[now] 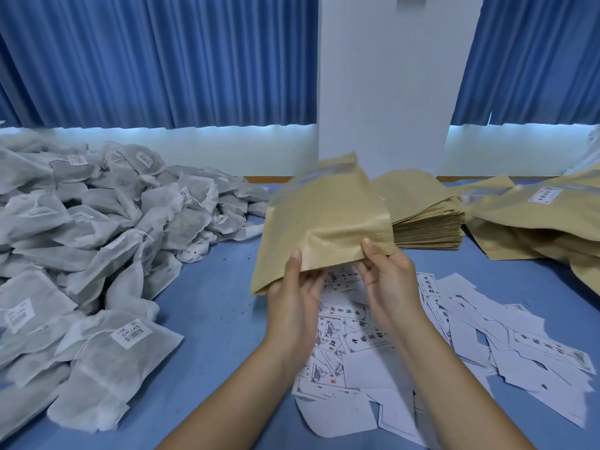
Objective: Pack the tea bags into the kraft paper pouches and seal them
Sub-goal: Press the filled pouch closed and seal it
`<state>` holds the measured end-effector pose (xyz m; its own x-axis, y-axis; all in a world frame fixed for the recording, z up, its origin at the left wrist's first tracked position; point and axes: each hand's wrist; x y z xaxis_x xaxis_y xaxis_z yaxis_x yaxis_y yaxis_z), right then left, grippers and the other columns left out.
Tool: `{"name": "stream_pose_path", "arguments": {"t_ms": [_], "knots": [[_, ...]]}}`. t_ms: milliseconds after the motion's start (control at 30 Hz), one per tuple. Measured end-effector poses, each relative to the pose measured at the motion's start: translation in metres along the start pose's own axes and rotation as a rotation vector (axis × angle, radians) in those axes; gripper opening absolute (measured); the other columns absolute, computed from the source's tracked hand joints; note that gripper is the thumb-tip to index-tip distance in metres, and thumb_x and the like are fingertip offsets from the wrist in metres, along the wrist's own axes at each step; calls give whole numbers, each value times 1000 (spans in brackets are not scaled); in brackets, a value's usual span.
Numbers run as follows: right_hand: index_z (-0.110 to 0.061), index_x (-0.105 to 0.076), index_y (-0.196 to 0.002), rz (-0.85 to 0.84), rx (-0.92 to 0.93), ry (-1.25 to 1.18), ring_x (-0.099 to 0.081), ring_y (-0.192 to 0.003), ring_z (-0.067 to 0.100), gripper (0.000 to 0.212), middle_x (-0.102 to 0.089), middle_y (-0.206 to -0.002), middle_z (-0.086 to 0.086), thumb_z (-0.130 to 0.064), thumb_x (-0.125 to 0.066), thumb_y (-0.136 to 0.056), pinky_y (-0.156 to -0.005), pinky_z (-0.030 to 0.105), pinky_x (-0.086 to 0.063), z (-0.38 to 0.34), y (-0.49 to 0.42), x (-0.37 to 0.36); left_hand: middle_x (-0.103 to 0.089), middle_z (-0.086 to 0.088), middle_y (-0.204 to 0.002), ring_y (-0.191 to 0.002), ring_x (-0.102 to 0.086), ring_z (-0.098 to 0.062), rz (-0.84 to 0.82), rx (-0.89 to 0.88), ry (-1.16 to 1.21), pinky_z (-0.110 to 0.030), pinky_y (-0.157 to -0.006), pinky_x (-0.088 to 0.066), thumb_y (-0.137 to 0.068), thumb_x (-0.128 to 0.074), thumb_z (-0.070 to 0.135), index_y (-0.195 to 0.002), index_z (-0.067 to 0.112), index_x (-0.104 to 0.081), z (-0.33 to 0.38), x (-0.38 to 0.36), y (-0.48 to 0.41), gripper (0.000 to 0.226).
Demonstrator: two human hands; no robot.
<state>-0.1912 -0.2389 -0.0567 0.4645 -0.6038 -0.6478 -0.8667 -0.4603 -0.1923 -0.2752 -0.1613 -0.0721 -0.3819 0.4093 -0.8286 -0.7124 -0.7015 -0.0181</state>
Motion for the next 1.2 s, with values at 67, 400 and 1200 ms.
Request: {"name": "stream_pose_path", "arguments": {"t_ms": [67,400,1200], "knots": [[-1,-57,-71,3,-56,-17,-70,-79,18,22,-71,-74,8,9,-51,-90,-74,30,-59,-1,0,0,-68,-13,-117,-103,-68,-20,55,-23,3,-34,-85,-56,-91,-58,19,-120,3,-56,7,6,-10,32],[-4,-68,-87,160,-105,118,-71,-77,14,2,-75,-83,5,-3,-66,-86,-65,20,-56,1,1,10,-72,-10,-107,-101,-68,-20,6,-50,-199,-26,-76,-57,-94,-55,6,-110,6,-60,1,25,-29,17],[12,-60,-112,230,-290,157,-67,-95,32,29,-67,-108,23,10,-63,-83,-84,37,-56,18,12,2,-73,-10,-104,-98,-70,-20,42,254,-175,-32,-91,-50,-91,-60,8,-108,4,-62,-19,29,-10,17]]}}
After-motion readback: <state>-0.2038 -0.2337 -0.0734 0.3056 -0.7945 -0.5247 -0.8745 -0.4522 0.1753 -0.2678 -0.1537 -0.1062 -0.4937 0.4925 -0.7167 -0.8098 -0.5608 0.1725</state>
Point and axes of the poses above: each hand's wrist, its own y-axis away from the middle knuckle, its own x-axis out of the back of the hand, z = x × y
